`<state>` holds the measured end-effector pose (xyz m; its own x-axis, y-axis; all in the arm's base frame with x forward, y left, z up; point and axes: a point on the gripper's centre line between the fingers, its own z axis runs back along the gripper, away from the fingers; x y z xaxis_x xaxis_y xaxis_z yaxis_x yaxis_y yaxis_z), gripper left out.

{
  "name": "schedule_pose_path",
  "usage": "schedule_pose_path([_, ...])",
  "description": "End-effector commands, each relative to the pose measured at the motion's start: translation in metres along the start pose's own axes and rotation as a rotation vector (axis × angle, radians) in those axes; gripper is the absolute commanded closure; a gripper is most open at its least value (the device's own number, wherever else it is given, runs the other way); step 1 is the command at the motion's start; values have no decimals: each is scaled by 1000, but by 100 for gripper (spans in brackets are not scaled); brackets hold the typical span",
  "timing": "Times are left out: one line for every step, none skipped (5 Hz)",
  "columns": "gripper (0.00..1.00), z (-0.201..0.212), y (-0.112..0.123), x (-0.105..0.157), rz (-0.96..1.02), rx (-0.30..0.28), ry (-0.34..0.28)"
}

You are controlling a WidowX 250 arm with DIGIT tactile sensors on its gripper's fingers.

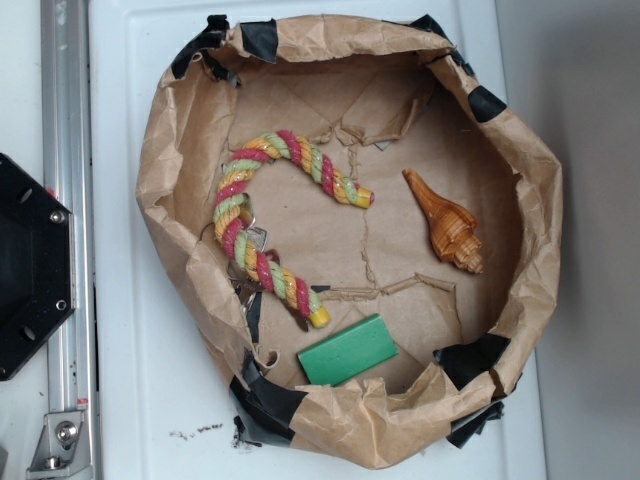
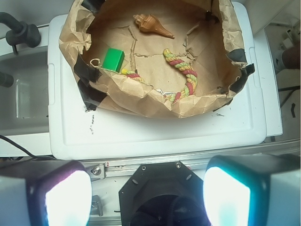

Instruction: Grab the shell.

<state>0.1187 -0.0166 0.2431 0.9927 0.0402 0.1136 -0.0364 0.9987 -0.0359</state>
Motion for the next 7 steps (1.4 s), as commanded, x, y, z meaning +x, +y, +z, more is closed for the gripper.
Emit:
schedule_pose_path([0,0,0,0,0,0,0])
schedule_pose_path([0,-32,21,47,-63,47,-108])
schedule_pose_path([0,-63,28,96,-168,127,-94])
schedule_pose_path([0,-104,28,124,-252,97,-66])
schedule_pose_path([0,-140,39,148,-284,110,-47])
schedule_pose_path([0,-163,41,168,-265,134,-36])
schedule_pose_path([0,-185,32,192,-234,147,-40])
